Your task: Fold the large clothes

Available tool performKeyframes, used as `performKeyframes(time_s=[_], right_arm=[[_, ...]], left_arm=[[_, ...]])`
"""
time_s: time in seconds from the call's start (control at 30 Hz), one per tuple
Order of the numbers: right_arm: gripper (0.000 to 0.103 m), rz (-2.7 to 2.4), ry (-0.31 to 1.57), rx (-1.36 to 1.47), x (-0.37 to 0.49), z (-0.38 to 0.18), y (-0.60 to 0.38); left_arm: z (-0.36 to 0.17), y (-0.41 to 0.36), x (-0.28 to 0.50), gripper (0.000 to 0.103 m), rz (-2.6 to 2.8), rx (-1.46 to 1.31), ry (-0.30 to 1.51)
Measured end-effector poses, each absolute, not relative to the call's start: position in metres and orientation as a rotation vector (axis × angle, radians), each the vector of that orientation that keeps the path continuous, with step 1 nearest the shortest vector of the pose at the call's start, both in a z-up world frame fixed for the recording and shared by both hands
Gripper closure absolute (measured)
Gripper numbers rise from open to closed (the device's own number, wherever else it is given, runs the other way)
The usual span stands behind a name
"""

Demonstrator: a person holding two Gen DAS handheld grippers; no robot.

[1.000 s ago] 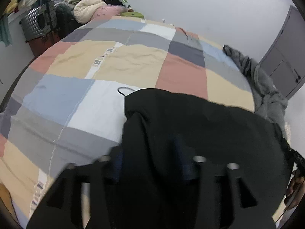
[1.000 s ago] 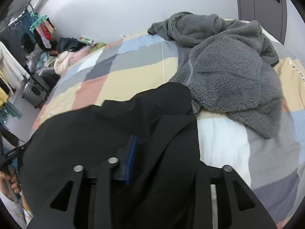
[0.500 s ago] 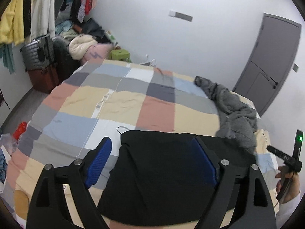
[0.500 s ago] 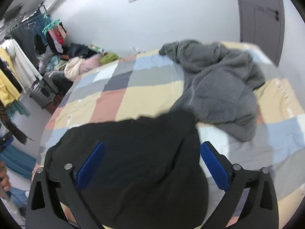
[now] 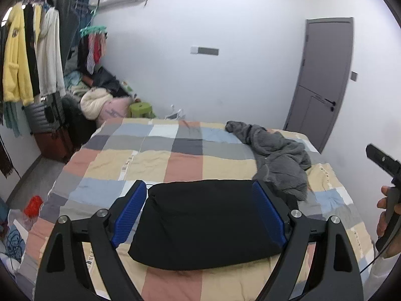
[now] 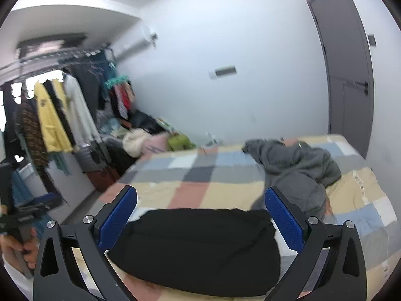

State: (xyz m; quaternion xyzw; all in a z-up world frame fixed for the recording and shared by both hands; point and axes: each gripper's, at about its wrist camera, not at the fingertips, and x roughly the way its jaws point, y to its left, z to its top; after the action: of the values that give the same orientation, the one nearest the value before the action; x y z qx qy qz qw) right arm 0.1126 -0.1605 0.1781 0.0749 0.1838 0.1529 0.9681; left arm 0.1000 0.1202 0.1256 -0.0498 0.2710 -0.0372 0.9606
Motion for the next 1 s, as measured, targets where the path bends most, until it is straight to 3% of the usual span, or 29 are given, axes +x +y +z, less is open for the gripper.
performKeyframes(time_s=[0.43, 1.0], right_arm=[[0.0, 0.316, 0.261, 0.076, -0.003, 0.135, -0.12], [0.0, 0.316, 0.34, 0.013, -0.023, 0.045, -0.089]], left_arm=[[0.098, 0.093, 0.007, 0.016, -0.152, -0.161, 0.467], [0.026, 0.075, -0.034, 0.016, -0.123, -0.169, 0.452]])
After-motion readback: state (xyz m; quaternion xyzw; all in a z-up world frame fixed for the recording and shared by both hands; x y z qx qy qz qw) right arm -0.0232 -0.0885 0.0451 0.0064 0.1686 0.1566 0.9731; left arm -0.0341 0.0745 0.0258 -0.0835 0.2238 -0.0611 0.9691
